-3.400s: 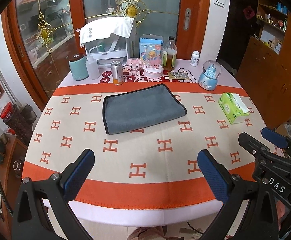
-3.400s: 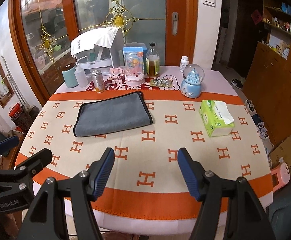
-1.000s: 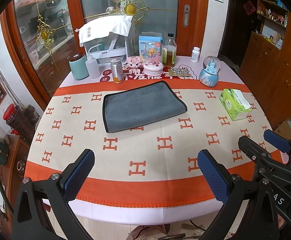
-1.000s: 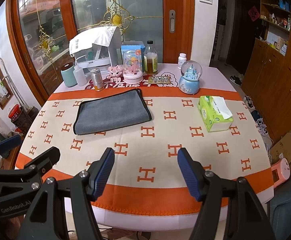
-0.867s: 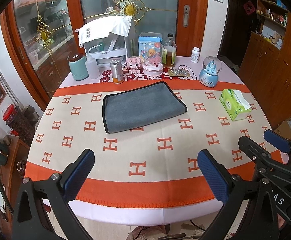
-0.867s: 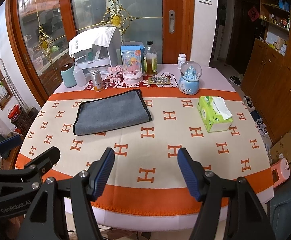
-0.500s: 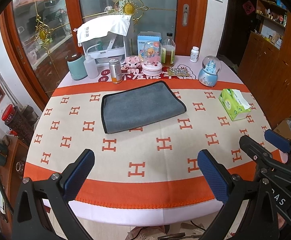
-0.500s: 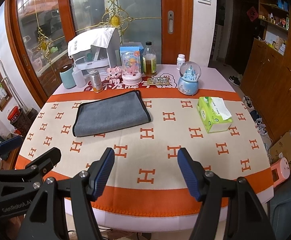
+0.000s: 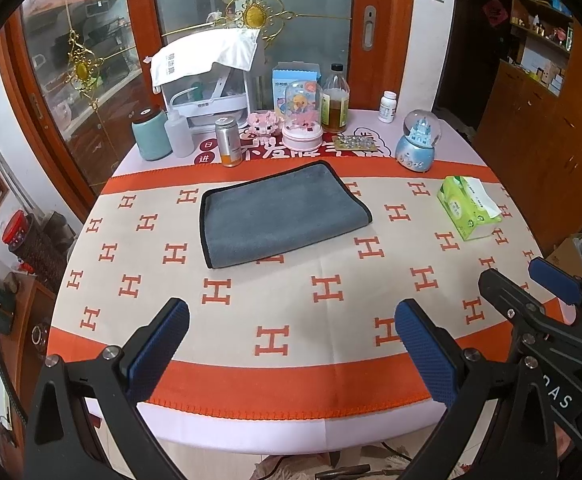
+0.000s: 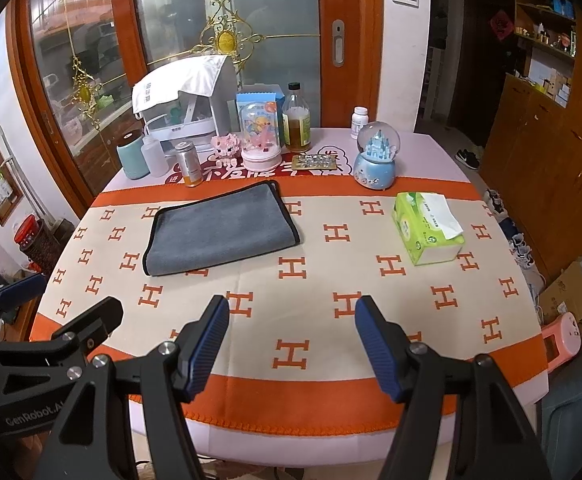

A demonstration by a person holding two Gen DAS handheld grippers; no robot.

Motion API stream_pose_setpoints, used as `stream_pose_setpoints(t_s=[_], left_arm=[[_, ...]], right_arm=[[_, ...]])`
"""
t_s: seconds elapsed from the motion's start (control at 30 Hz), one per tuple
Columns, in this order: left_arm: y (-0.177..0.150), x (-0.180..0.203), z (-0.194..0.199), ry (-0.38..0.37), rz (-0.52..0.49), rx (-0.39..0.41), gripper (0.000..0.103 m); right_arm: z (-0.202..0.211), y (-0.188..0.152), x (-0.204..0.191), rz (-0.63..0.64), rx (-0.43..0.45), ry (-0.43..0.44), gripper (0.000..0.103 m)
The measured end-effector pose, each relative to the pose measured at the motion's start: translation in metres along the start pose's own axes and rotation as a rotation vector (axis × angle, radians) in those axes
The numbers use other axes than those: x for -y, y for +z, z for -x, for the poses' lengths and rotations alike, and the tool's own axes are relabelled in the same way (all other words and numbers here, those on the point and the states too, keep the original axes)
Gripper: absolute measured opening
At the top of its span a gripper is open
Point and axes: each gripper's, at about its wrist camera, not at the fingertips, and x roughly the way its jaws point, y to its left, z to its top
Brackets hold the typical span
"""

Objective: Fold towel

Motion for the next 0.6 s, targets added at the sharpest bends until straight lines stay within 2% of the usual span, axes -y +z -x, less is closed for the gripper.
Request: stream_pose_setpoints(t_s=[0.6], left_arm=[[0.0023, -0.0038, -0.006, -0.007, 0.0, -0.016, 0.102]], right_arm=[[-0.0041, 0.001, -0.0019, -0.001, -0.002, 0.002, 0.066]])
